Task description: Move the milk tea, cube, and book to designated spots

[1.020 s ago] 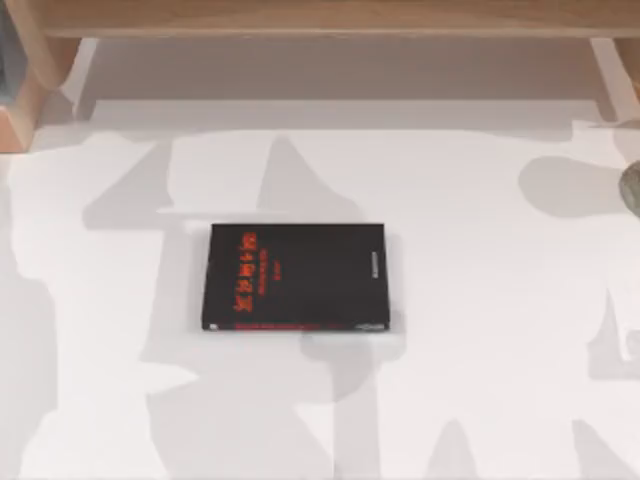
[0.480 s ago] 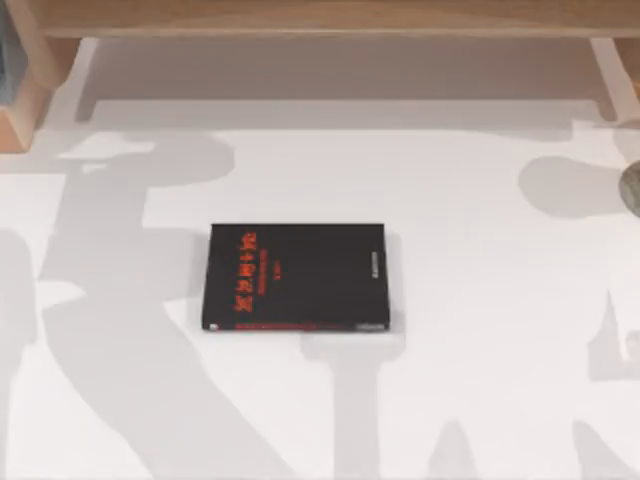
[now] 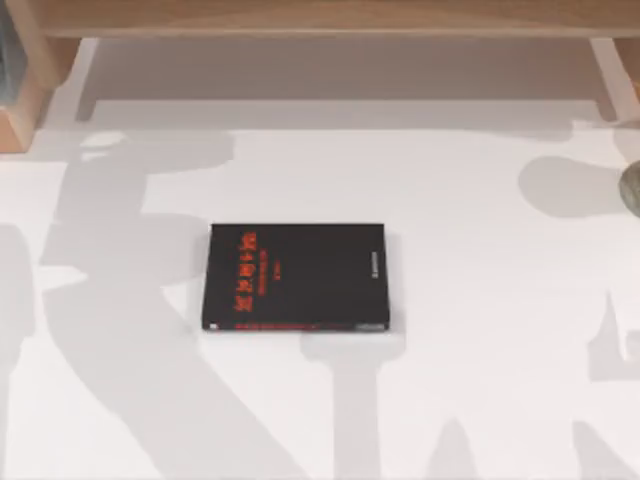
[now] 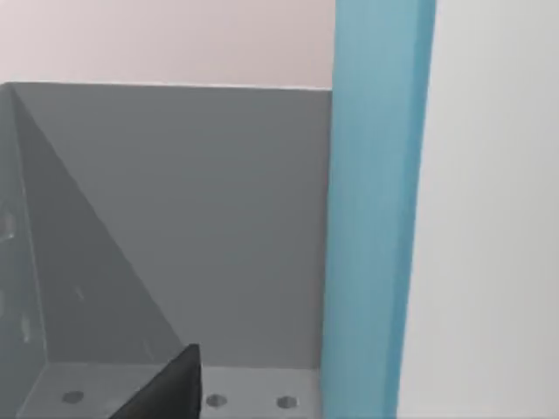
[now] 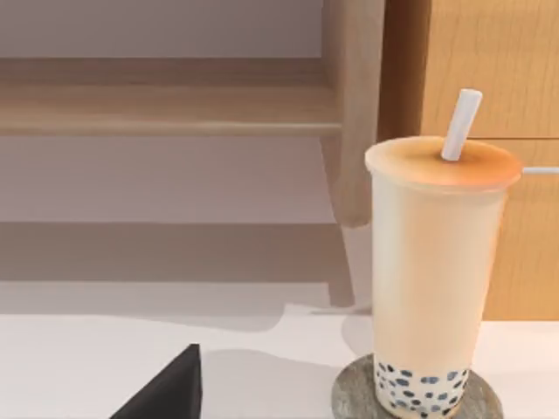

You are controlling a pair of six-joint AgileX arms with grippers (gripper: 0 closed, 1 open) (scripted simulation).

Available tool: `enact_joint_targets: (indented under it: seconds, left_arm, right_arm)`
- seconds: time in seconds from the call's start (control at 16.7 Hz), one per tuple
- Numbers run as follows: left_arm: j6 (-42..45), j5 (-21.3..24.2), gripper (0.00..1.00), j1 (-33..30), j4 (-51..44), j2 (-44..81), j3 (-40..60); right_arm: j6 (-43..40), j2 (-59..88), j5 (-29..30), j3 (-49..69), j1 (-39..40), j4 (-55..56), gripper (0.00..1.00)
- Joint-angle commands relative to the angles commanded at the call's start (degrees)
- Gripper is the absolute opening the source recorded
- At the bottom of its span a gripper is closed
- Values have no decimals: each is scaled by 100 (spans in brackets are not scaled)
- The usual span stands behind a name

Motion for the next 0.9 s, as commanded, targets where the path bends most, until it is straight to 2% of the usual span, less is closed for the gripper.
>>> enact_joint_targets:
  seconds: [0.24, 0.48, 0.9]
  left_arm:
    - [-2, -63, 100, -67, -144, 275, 420]
    - [-2, -64, 100, -69, -147, 280, 429]
    - [-2, -64, 47, -69, -147, 280, 429]
  right_arm:
    - [0, 0, 0, 0, 0, 0, 100]
    - [0, 0, 0, 0, 0, 0, 100]
    - [0, 0, 0, 0, 0, 0, 100]
